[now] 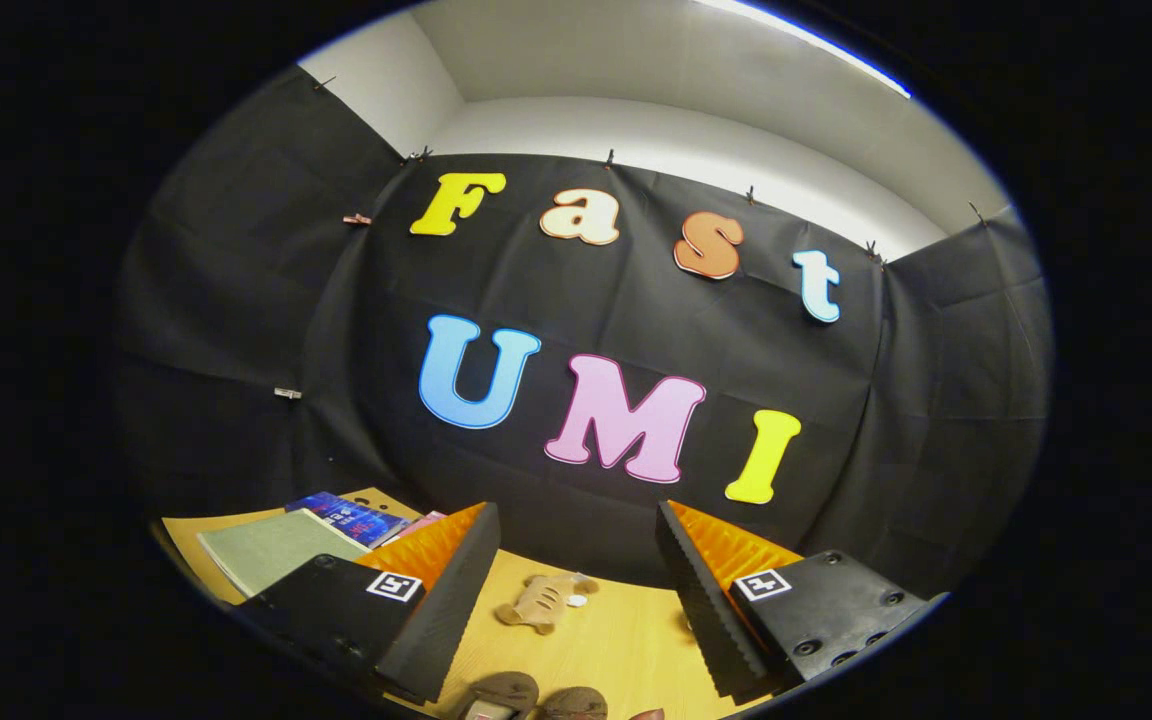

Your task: Open the storage box then place both shoes into the box .Put the left shoe in first, then the right shoe, with the right side of both shoes facing outward in a uniform manner.

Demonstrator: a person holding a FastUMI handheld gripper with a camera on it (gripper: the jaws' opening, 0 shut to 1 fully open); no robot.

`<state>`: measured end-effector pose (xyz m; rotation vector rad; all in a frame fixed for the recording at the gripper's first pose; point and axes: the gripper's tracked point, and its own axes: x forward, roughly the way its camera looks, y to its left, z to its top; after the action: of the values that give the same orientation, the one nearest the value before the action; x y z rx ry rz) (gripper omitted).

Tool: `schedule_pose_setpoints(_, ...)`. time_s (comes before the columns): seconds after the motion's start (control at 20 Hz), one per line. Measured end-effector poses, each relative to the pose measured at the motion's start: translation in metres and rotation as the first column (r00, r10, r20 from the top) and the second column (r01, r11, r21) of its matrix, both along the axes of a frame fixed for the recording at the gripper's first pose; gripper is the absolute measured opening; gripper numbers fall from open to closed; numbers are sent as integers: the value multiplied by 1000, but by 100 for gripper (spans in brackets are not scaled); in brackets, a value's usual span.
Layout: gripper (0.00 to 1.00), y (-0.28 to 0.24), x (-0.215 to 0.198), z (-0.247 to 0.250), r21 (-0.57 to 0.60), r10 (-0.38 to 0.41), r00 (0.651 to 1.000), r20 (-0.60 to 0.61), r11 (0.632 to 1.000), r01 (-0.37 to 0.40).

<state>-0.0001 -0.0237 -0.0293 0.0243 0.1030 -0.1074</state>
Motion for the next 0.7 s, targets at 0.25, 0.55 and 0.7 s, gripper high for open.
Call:
schedule_pose_setpoints(0.25, 97, -11, -2, -14, -1, -36, 998, -41, 999, 36)
schedule_pose_setpoints(0.55, 97, -10, -2, -19, -8, -36, 998, -51, 999, 35)
schedule_pose_setpoints(0.7, 97, -7, 0, -21, -8, -30, 998, -56, 1000, 30)
